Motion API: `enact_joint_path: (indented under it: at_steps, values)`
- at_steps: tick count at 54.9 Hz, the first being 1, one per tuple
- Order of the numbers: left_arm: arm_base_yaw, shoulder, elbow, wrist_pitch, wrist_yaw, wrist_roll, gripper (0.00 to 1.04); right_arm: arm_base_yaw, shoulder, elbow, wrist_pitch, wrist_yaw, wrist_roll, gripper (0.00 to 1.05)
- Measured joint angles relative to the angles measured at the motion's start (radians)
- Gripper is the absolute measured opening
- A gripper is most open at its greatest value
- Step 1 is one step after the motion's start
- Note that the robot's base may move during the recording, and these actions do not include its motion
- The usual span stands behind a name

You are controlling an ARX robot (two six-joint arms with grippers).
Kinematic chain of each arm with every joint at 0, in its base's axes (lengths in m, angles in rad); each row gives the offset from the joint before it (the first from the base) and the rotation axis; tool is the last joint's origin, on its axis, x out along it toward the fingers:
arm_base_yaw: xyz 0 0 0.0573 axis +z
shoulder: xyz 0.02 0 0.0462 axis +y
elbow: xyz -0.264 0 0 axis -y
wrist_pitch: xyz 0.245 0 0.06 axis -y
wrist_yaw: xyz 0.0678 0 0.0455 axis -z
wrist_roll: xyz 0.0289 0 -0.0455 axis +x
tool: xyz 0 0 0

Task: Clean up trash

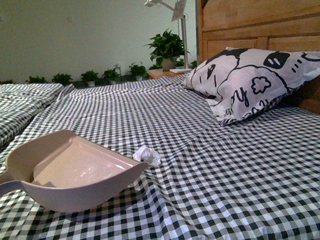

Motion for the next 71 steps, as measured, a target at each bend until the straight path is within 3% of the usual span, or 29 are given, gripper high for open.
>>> enact_joint_path:
  at_steps: [27,71]
  values:
    - [-0.033,0.182,0.203,-0.084,0.022,0.066,0.26,0.000,0.000,0.000,0.000,0.000,0.000,0.20]
    - [-0.047,0.227,0.220,-0.216,0.021,0.104,0.26,0.000,0.000,0.000,0.000,0.000,0.000,0.20]
